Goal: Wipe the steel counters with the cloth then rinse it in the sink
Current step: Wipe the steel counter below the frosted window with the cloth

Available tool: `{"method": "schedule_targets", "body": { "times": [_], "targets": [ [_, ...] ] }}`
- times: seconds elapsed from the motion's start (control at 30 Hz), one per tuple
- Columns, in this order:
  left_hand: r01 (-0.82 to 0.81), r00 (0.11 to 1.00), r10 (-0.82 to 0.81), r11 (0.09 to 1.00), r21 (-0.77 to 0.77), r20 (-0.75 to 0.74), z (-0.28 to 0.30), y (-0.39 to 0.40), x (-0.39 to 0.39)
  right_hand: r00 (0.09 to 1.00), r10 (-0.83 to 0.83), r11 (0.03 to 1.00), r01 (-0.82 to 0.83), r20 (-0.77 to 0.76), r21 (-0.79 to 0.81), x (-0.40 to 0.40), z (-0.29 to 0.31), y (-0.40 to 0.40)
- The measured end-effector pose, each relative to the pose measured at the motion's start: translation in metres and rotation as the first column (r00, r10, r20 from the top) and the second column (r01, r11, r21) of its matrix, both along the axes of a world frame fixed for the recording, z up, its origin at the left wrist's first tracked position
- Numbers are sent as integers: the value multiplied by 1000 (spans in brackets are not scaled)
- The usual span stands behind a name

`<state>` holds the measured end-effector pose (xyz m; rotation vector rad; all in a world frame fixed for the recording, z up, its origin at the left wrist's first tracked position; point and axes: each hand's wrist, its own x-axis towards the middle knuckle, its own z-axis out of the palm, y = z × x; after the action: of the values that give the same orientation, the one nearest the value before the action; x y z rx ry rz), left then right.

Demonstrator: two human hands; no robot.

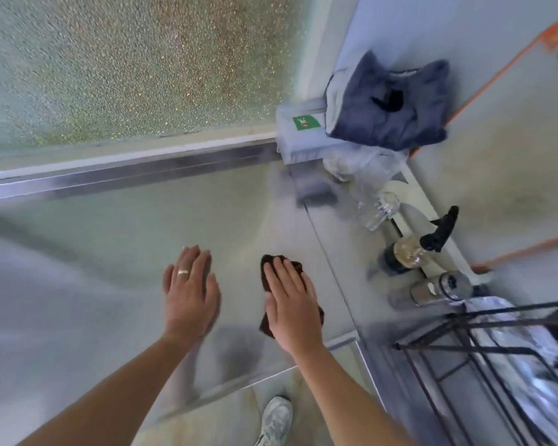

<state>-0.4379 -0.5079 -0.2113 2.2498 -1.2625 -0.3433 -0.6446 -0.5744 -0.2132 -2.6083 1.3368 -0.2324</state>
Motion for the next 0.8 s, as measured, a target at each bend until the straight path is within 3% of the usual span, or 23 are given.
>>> {"method": "schedule_targets", "body": {
  "times": [0.17,0.3,0.4,0.57,0.7,0.8],
  "targets": [
    [34,975,-65,988,148,213,-8,30,-3,927,-368,930,367,-76,-33,-65,-4,-22],
    [33,965,-85,978,206,248,-11,34,11,816,-571,820,571,-92,-29,-49,-3,-31],
    [35,968,-84,978,204,236,-15,30,9,773,-630,776,630,-78,-25,-23,-4,-42],
    [40,969,-80,984,172,232,-17,28,10,873,-486,874,485,-39,-21,29,-9,-68],
    [37,979,-63,990,134,194,-16,29,10,980,-193,981,192,-43,-25,79,-10,-54],
    [33,998,-35,999,33,57,-12,32,16,999,42,999,-42,-13,-25,102,-9,-16]
  ]
}}
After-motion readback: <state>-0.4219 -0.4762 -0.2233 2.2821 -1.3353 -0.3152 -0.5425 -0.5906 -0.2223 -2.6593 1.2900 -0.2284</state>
